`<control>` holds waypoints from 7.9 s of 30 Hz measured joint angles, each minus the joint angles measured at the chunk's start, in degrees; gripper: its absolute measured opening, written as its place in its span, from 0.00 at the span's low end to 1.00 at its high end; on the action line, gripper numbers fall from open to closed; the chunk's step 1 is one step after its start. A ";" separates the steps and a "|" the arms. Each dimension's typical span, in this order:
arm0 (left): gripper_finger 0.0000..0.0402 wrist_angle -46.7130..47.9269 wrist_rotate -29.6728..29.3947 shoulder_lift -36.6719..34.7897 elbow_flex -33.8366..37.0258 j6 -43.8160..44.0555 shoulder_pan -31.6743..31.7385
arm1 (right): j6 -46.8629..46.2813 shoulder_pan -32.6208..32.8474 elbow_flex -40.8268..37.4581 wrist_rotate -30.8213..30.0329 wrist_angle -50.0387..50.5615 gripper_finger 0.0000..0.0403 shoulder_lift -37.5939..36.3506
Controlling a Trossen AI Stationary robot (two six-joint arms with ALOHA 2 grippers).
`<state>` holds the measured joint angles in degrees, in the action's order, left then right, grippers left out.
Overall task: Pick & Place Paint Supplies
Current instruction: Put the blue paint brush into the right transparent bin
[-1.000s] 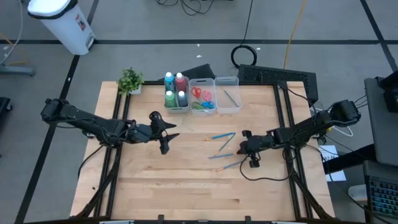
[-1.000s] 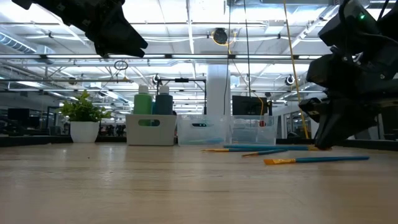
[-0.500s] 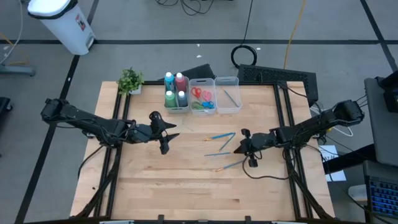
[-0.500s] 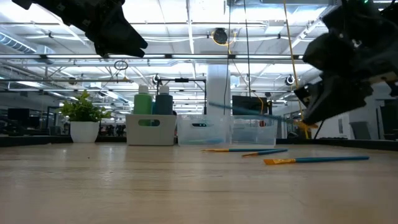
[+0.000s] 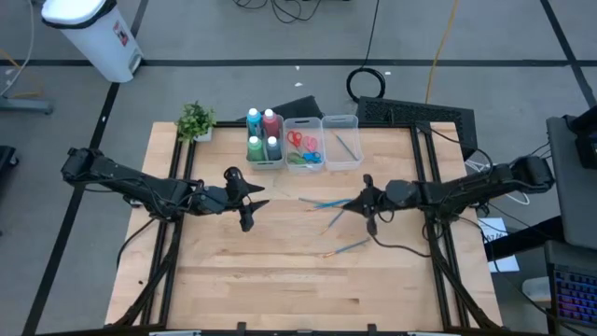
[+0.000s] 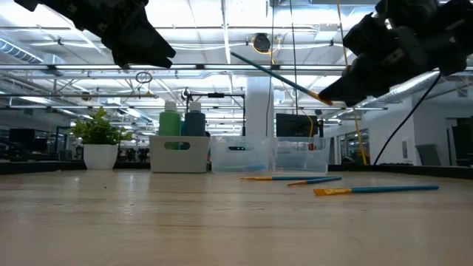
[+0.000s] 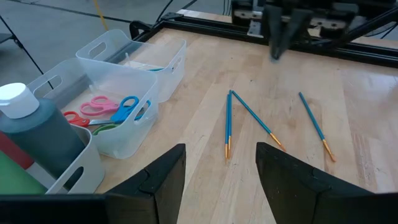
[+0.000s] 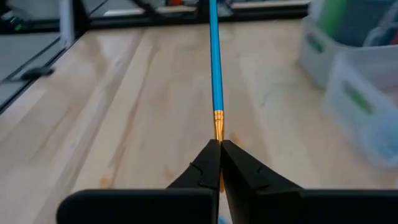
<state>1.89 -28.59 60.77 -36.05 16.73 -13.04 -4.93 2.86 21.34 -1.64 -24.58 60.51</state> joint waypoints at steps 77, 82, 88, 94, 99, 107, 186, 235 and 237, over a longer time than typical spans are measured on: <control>0.50 0.15 -1.39 0.00 0.00 -0.02 1.51 | -11.98 -33.64 11.28 -10.04 14.59 0.00 12.55; 0.50 0.23 -1.37 0.00 0.00 -0.02 1.51 | -12.00 -33.64 11.28 -10.00 15.66 0.00 12.55; 0.50 1.02 -1.32 0.00 0.00 0.22 1.51 | -12.45 -33.64 11.28 -7.31 17.55 0.00 12.52; 0.50 1.09 -1.32 0.00 0.00 0.28 1.51 | -12.44 -33.64 11.28 -7.27 17.53 0.00 12.52; 0.50 1.09 -1.32 0.00 0.00 0.28 1.51 | -12.43 -33.64 11.28 -7.25 17.53 0.00 12.52; 0.50 1.09 -1.32 0.00 0.00 0.26 1.51 | -12.41 -33.64 11.28 -7.16 16.15 0.00 12.53; 0.50 1.44 -1.33 0.02 0.00 0.22 1.49 | -6.57 -26.98 11.21 -0.33 -0.08 0.30 11.52; 0.50 0.94 3.16 0.02 -0.02 7.86 1.40 | -4.90 19.31 28.82 -3.02 22.32 0.26 41.48; 0.50 0.94 3.16 0.02 -0.02 7.91 1.40 | -4.87 19.23 28.79 -2.74 22.42 0.23 41.51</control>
<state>2.83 -25.42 60.80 -36.07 24.64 -11.64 -9.80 22.09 50.13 -4.38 -2.16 102.02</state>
